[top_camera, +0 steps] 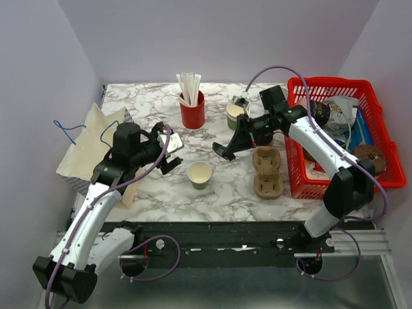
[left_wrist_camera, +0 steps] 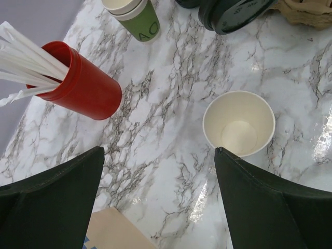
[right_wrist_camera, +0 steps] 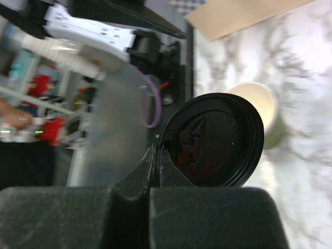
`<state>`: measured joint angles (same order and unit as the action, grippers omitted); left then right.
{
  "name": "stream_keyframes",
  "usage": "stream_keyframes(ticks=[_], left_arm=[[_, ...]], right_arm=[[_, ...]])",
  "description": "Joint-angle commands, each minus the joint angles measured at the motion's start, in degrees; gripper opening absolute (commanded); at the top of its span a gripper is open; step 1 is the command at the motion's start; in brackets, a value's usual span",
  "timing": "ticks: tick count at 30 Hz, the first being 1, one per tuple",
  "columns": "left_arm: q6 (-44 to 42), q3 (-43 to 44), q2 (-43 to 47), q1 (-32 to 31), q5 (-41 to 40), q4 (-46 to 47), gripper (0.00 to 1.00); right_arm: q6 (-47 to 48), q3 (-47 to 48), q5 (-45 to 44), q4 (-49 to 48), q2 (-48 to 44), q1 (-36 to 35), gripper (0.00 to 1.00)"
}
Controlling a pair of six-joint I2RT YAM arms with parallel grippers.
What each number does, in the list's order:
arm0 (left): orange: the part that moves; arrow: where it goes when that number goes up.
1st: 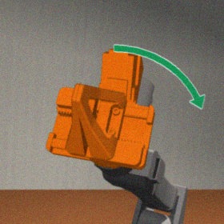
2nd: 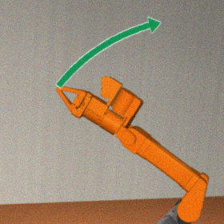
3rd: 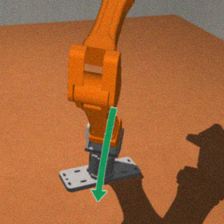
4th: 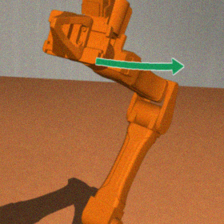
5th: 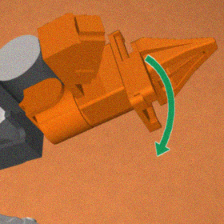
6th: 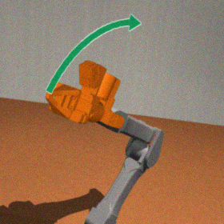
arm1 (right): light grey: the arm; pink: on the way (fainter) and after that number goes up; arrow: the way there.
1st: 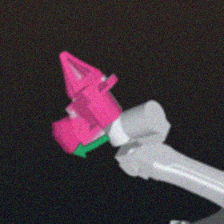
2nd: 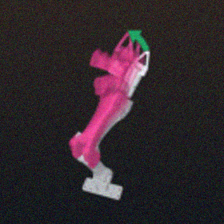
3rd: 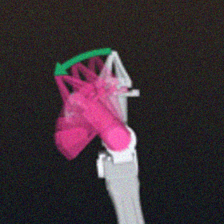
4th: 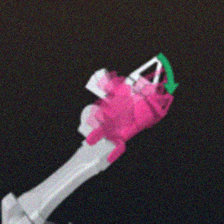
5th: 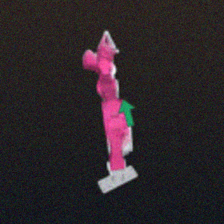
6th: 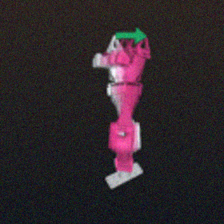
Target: Pack the takeout coffee
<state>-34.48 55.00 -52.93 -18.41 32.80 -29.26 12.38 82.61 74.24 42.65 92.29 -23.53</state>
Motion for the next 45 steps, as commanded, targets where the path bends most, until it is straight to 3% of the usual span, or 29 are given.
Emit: stream_keyframes(ticks=[1, 5, 7, 17, 27, 45], left_arm=[[0.5, -4.2, 5.3, -0.1, 1.6, 5.3, 0.95], [-0.7, -9.9, 7.3, -1.8, 2.5, 8.0, 0.95], [4.6, -9.5, 6.9, -1.8, 1.7, 9.7, 0.95], [6.2, -8.6, 6.4, -2.1, 5.6, 6.0, 0.95], [13.6, -13.9, 5.8, -2.2, 8.0, 15.7, 0.96], [9.9, -14.0, -0.2, -3.4, 7.7, 18.1, 0.96]], right_arm=[[-11.2, 4.8, 13.0, 0.4, 3.8, -1.5, 0.0], [-17.4, 8.4, 15.8, 0.0, 10.2, -1.7, 0.01], [-17.6, 9.2, 16.3, -0.2, 11.3, -2.1, 0.01], [-18.4, 9.6, 14.5, -0.9, 17.7, -7.7, 0.01], [-23.5, 9.0, 15.2, -4.9, 22.7, -8.3, 0.01], [-28.5, 11.2, 14.3, -7.5, 27.9, -9.7, 0.0]])
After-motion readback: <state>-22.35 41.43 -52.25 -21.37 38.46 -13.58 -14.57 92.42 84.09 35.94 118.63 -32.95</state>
